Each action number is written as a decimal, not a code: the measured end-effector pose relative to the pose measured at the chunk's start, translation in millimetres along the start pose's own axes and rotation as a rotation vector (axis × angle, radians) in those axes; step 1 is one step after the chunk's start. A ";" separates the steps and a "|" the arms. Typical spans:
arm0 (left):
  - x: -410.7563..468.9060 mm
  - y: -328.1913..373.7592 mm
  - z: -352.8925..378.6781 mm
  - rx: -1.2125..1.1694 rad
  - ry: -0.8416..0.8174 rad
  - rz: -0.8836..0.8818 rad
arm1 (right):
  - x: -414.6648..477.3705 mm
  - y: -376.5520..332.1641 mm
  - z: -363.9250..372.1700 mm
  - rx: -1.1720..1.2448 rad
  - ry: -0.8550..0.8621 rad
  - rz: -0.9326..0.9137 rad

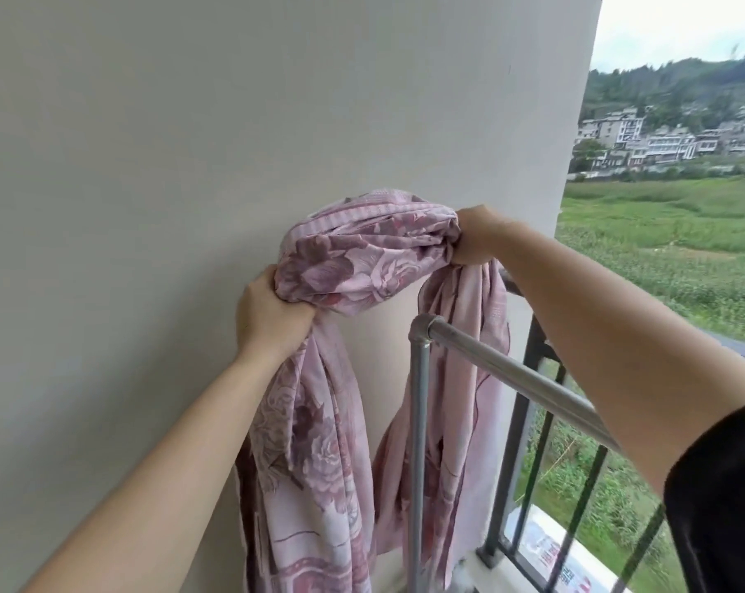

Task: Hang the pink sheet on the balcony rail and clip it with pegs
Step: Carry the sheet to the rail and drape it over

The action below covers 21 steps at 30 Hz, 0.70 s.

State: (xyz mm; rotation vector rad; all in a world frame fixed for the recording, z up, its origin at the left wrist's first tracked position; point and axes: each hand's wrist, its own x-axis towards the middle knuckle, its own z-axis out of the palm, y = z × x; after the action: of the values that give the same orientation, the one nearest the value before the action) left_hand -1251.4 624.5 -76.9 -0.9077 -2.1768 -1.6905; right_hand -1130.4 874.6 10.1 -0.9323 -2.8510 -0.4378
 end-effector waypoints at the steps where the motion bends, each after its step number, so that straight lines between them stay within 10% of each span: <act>1: -4.0 5.3 2.9 -0.043 -0.016 0.004 | -12.4 6.8 -3.5 -0.019 -0.043 -0.006; 21: -222.3 154.2 70.3 -0.455 -0.590 0.141 | -399.8 128.5 -13.5 0.193 -0.457 0.519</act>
State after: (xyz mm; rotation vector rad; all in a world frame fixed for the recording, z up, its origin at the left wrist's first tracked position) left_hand -972.9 639.5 -96.2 -1.8309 -1.9825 -2.0799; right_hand -732.0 745.2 -23.4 -1.8490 -2.7640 0.1214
